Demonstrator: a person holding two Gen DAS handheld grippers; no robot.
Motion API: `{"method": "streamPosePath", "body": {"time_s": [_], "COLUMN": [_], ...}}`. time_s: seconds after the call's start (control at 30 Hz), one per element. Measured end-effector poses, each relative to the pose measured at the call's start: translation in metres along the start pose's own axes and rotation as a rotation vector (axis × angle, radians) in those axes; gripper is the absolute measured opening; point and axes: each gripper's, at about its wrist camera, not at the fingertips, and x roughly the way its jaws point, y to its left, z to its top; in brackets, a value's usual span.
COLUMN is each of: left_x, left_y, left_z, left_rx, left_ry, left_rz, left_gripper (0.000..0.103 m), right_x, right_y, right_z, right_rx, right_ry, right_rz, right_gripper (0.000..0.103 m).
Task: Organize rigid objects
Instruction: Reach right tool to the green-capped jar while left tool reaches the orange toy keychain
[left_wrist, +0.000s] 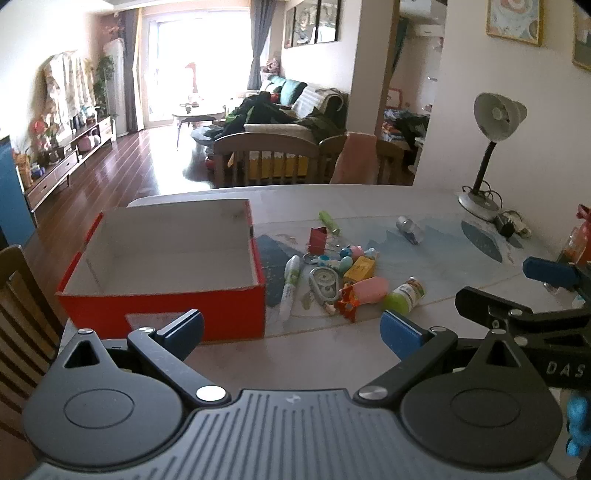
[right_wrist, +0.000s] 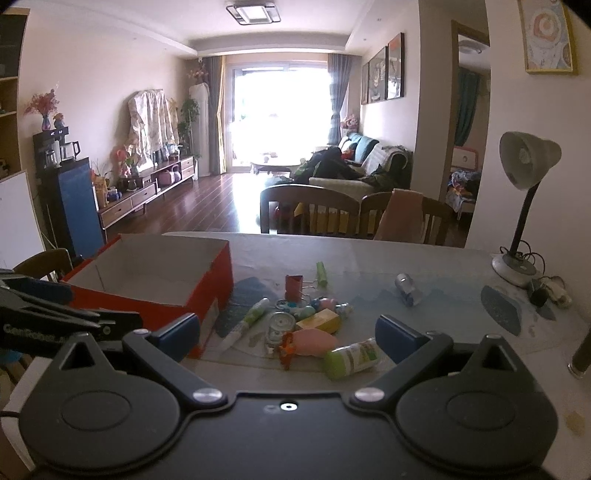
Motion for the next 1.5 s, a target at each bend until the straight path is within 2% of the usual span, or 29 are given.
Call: {"method": "streamPosePath", "body": {"time_s": [0.2,0.47,0.87,1.17,1.27,1.4,1.47,1.5], "left_x": [0.037,0.097,0.183,0.222,0.232,0.240,0.243,0.245], "left_y": [-0.018,-0.037,-0.064,-0.077,-0.080,-0.086,-0.089,-0.091], "left_z": [0.022,0.039,0.016,0.003,-0.001,-0.006,-0.007,-0.007], "left_rx": [-0.013,-0.071,-0.071,-0.045,-0.029,-0.013,-0.004,-0.002], "left_ry": [0.027,0.078,0.164,0.221,0.243,0.260,0.262,0.268], "left_rz": [0.010,0.029,0.079,0.102,0.108,0.110,0.109,0.108], "left_gripper": [0.102,0.102,0.102,0.101,0.094,0.092,0.083,0.075], "right_x": [0.040,0.100,0.171,0.204,0.209,0.212,0.213,0.214], "right_y": [-0.043,-0.081,-0.109,-0.116,-0.116,-0.117,-0.116,-0.115], "right_z": [0.005,-0.011,-0.034,-0.044,-0.047,-0.046,-0.046,-0.047], "right_rx": [-0.046,-0.142,-0.248,-0.286,-0.296,-0.288,-0.284,-0.284], "right_ry": [0.037,0.136,0.256,0.315,0.319,0.324,0.333,0.336], "right_rz": [0.030,0.118,0.194,0.244,0.265,0.282,0.292,0.293], "right_gripper": [0.101,0.098,0.095,0.089,0.089,0.089,0.087,0.087]}}
